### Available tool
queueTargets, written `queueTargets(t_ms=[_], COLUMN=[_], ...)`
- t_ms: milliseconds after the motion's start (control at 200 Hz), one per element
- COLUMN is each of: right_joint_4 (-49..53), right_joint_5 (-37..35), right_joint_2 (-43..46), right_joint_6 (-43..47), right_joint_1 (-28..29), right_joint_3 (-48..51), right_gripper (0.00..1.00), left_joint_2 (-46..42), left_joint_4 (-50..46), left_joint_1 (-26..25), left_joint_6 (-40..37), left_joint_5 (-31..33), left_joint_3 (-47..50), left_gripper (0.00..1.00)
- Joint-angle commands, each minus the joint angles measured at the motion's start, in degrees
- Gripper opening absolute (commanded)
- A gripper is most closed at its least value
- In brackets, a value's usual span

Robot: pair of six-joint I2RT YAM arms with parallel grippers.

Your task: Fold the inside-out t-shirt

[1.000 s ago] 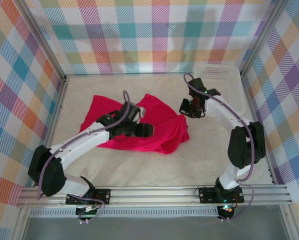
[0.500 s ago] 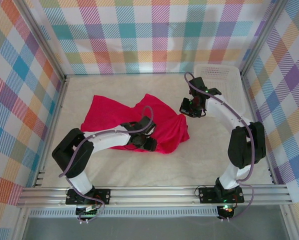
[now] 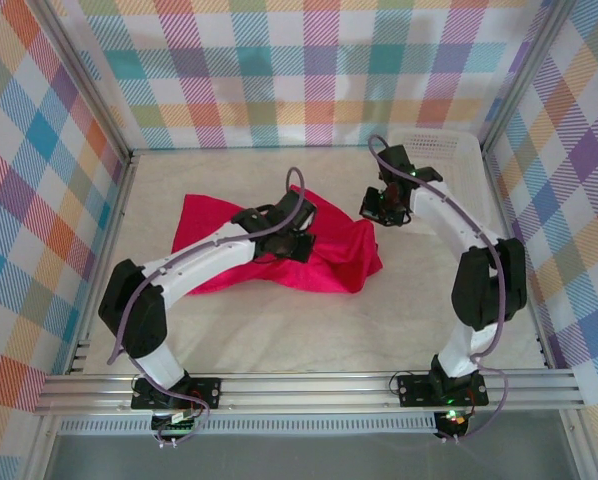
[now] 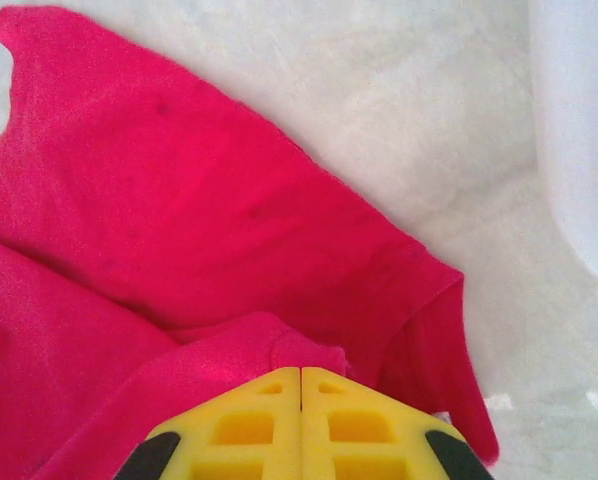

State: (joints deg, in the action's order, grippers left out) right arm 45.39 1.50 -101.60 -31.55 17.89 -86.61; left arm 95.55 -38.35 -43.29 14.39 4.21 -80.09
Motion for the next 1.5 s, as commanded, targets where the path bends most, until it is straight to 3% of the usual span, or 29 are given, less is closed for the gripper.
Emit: queueTargets(t_ms=[0,115,190,270,370,495,605,750,960,1000,1065,1105,1300,1405,1495], right_joint_4=[2.8,3.2,2.6,2.5,0.9,-5.6,-10.1,-13.7,-18.7,-18.5,-16.1,-13.9,-5.0,-8.1,-16.4], right_joint_5=[-1.2,2.1,4.1,4.4,5.0,8.7,9.4,9.4,9.5,8.9,7.8,7.0,2.3,8.2,15.8], right_joint_2=[-3.3,-2.4,1.0,5.7,11.0,13.7,10.3,2.6,-6.2,-7.1,-7.1,-5.8,5.4,12.3,18.4], right_joint_6=[1.8,1.9,2.2,2.2,0.5,-3.8,-6.1,-7.0,-9.1,-9.1,-8.0,-6.9,-0.1,0.5,0.6], right_joint_1=[-0.4,-0.4,0.3,2.0,6.0,12.7,16.6,17.6,17.9,18.0,18.0,18.0,18.0,18.2,20.1], right_joint_3=[-2.5,-1.6,1.4,5.3,11.1,18.4,19.6,16.5,12.7,11.7,9.6,8.2,1.2,5.7,17.0], right_gripper=[0.0,0.0,0.17,0.23,0.23,0.13,0.15,0.28,0.32,0.28,0.08,0.0,0.0,0.0,0.0], left_joint_2=[1.4,3.9,5.3,5.9,5.7,5.2,4.3,2.5,0.9,0.7,0.5,0.6,7.1,13.7,16.0], left_joint_4=[-2.7,1.0,2.6,4.1,5.7,6.7,6.5,6.9,8.0,8.0,7.7,7.4,4.5,0.7,3.6], left_joint_1=[3.7,5.0,5.0,5.0,5.4,6.5,7.2,7.8,8.7,8.9,9.6,10.3,16.3,18.1,17.5], left_joint_6=[-1.0,1.2,2.5,3.7,5.0,5.8,5.9,6.1,6.8,6.9,7.0,7.3,14.8,19.1,21.6], left_joint_5=[-1.5,-5.9,-8.7,-9.8,-11.1,-12.8,-13.8,-14.3,-15.8,-15.8,-15.8,-15.7,-15.0,-16.5,-19.5], left_joint_3=[-0.3,1.2,2.2,3.7,5.4,6.3,6.8,8.2,10.3,10.5,10.4,9.8,-0.1,-7.1,-7.3], left_gripper=[0.0,0.0,0.0,0.0,0.0,0.0,0.0,0.0,0.0,0.0,0.0,0.0,0.0,0.0,0.0])
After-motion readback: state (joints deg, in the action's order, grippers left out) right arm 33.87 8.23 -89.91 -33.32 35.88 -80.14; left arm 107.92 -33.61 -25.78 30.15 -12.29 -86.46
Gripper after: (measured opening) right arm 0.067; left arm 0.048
